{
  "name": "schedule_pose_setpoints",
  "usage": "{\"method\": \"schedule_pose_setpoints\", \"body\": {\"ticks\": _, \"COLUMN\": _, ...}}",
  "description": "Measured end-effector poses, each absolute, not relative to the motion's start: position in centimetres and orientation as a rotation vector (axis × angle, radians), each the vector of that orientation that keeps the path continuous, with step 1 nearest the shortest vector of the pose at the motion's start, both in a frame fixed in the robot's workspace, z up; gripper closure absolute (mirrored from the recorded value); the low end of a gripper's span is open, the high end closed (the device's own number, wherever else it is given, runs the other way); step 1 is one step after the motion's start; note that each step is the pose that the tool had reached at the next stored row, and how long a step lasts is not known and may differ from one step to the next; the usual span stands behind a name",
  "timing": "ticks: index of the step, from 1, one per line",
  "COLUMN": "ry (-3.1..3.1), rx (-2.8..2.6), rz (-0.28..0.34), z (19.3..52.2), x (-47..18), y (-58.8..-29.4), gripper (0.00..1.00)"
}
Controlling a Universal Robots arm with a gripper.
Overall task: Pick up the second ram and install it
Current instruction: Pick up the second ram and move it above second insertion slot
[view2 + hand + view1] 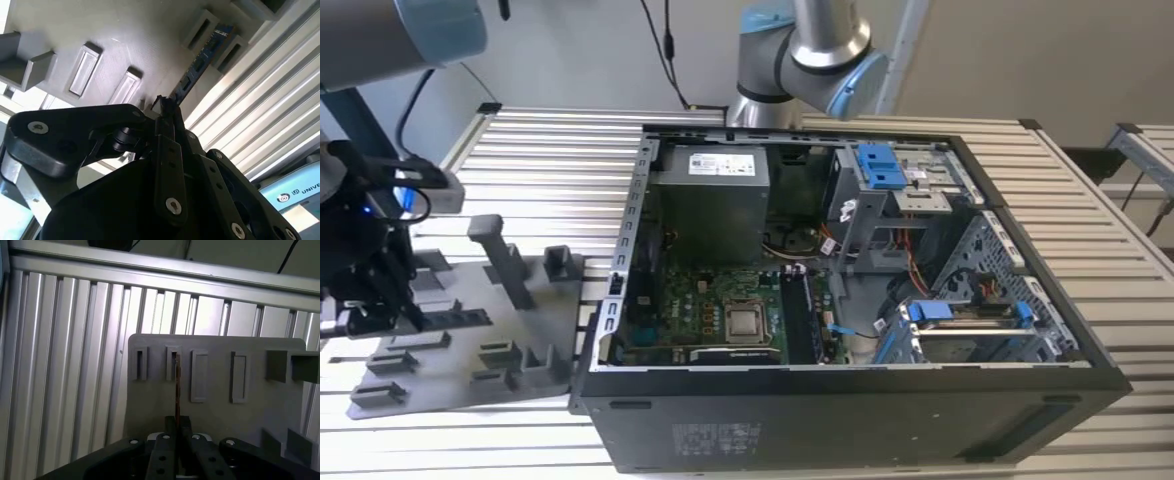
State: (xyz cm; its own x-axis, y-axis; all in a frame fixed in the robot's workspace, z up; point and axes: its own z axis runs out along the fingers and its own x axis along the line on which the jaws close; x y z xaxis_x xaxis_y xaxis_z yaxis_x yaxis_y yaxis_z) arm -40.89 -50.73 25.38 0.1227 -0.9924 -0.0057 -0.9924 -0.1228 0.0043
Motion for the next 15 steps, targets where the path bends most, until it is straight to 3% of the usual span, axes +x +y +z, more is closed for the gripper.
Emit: {"method": "schedule_pose_setpoints", "body": {"ticks": 15, "ry": 2.072, "rx": -2.340, "rz": -0.016, "z": 25.95, "x": -41.67, "y": -50.71, "gripper": 0.85}}
